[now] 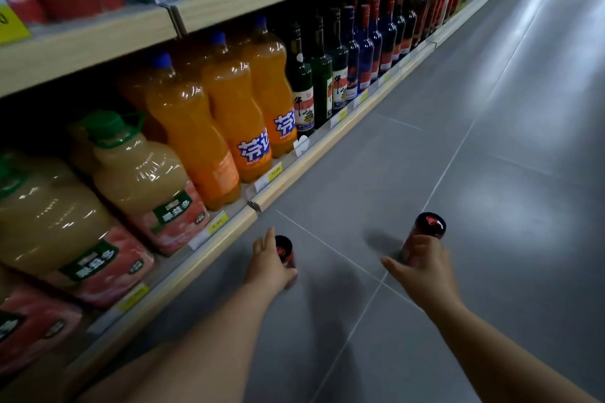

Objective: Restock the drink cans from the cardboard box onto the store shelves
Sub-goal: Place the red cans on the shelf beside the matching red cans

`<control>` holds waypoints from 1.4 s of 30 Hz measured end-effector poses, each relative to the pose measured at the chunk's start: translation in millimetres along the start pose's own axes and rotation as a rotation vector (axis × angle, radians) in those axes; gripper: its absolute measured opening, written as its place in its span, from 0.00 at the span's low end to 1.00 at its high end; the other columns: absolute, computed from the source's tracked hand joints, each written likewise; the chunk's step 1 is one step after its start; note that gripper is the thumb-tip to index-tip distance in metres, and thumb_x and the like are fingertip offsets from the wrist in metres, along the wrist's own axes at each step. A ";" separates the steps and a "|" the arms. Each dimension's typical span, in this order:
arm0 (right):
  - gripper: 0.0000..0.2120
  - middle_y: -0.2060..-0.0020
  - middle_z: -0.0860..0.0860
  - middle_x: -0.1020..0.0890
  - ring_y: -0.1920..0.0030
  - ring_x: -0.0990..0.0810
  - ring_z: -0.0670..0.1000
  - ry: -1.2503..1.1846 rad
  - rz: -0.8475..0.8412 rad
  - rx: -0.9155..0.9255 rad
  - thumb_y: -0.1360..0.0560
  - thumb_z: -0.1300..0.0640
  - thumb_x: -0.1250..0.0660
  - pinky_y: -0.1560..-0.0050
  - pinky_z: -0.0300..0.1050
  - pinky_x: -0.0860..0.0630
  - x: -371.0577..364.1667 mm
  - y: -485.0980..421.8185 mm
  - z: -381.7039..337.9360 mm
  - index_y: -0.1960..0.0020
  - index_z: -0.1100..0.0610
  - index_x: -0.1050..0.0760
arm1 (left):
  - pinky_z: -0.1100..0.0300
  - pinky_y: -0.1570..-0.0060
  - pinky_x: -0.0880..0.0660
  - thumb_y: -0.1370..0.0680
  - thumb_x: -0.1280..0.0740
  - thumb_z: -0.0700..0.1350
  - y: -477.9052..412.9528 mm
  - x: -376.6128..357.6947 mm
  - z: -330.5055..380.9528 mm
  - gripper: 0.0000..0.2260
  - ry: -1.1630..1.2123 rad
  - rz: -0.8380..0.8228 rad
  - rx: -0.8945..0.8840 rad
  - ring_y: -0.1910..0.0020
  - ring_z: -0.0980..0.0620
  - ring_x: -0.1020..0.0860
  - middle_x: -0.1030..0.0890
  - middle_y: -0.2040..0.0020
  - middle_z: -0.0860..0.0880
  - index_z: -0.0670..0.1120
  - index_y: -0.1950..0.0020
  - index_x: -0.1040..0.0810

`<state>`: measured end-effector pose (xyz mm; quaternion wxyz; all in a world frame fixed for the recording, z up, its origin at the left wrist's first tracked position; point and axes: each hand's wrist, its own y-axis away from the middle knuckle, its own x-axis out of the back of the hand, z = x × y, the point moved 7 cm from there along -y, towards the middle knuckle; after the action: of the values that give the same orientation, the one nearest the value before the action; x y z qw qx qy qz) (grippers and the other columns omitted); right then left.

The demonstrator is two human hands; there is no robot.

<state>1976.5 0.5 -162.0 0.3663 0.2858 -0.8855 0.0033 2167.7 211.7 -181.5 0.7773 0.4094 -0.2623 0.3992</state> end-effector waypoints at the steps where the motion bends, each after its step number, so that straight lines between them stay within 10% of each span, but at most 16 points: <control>1: 0.28 0.51 0.56 0.25 0.51 0.24 0.57 -0.024 -0.002 0.013 0.39 0.43 0.24 0.54 0.49 0.25 0.3 1.4 -0.4 0.48 0.59 0.28 | 0.46 0.31 0.34 0.29 0.27 0.42 -4.1 -3.2 0.1 0.44 -0.004 0.003 0.004 0.26 0.42 0.39 0.48 0.23 0.45 0.51 0.22 0.53; 15: 0.45 0.24 0.58 0.53 0.24 0.56 0.59 0.207 0.207 -0.039 0.35 0.48 0.24 0.26 0.59 0.48 32.7 -62.3 -9.9 0.26 0.44 0.47 | 0.45 0.36 0.30 0.31 0.25 0.40 -5.5 0.7 3.2 0.33 0.006 0.068 -0.018 0.32 0.40 0.31 0.30 0.31 0.42 0.47 0.30 0.36; 30: 0.20 0.42 0.56 0.27 0.51 0.21 0.60 0.207 0.055 0.123 0.28 0.59 0.36 0.53 0.56 0.21 9.3 -66.1 0.3 0.36 0.52 0.31 | 0.48 0.39 0.27 0.33 0.23 0.45 16.3 51.1 23.8 0.31 -0.004 0.078 -0.135 0.37 0.43 0.26 0.25 0.36 0.44 0.46 0.36 0.35; 39: 0.25 0.35 0.55 0.37 0.43 0.27 0.47 0.071 -0.134 0.414 0.23 0.53 0.36 0.44 0.22 0.38 7.0 20.8 -131.8 0.27 0.55 0.37 | 0.56 0.46 0.27 0.37 0.21 0.47 69.9 149.8 41.3 0.31 0.070 0.216 -0.268 0.42 0.46 0.24 0.21 0.42 0.47 0.46 0.38 0.28; 42: 0.27 0.33 0.54 0.39 0.41 0.27 0.52 0.143 -0.195 0.629 0.23 0.53 0.37 0.42 0.28 0.32 12.3 71.3 -203.2 0.26 0.52 0.40 | 0.58 0.47 0.26 0.36 0.21 0.48 100.6 198.9 41.3 0.28 0.050 0.253 -0.329 0.44 0.47 0.22 0.20 0.44 0.48 0.47 0.39 0.26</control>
<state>2064.7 97.7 9.2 0.3199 0.4672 -0.7818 0.2612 2188.4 292.3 29.3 0.7837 0.2307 -0.3536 0.4555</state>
